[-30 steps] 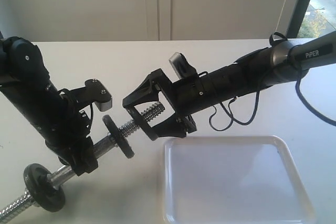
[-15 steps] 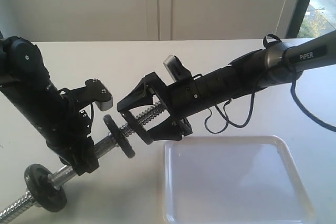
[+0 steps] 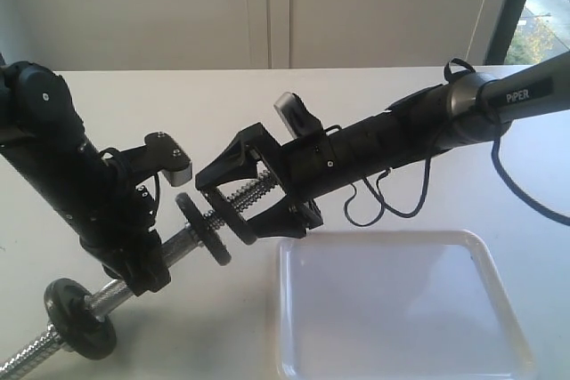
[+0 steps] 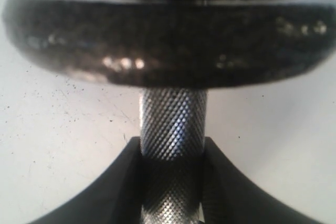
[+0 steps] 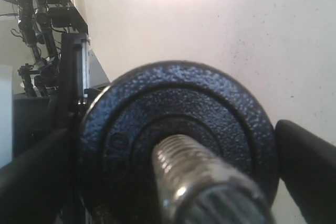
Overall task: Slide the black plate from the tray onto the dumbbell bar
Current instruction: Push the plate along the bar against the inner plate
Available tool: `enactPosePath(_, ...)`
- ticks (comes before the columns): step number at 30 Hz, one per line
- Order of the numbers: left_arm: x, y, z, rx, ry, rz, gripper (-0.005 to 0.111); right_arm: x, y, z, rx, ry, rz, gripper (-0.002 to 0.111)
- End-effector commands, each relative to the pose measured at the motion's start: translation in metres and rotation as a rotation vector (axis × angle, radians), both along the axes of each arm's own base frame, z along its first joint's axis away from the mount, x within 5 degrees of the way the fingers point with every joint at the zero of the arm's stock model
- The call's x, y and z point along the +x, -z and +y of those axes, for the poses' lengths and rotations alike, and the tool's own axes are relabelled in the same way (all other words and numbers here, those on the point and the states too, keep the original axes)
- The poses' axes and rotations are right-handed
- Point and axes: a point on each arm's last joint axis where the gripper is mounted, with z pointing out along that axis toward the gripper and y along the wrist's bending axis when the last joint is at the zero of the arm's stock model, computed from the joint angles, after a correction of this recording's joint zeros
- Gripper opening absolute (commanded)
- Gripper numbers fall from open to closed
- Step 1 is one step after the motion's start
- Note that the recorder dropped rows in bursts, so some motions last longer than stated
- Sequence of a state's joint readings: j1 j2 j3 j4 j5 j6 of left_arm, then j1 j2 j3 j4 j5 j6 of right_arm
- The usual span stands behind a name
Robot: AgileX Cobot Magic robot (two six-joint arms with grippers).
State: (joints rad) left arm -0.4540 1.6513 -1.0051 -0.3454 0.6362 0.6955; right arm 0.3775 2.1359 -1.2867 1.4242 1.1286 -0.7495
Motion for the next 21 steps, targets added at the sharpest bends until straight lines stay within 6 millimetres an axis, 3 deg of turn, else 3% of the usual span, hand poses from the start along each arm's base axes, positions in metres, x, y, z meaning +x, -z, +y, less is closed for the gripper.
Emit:
enactPosePath(1,0.004,-0.024,-0.006,-0.101,-0.073,-0.059,0.000,-0.005,-0.016,0.003,0.093,-0.058,-0.014,0.105)
enactPosePath(12,0.004,-0.024,-0.006,-0.101,-0.073,-0.059,0.000,-0.001,-0.015,-0.005,0.082,-0.046,-0.017,0.105)
enactPosePath(21,0.005,-0.025,-0.007,-0.118,-0.092,-0.062,0.000,-0.004,-0.001,-0.024,-0.076,-0.164,-0.054,0.105)
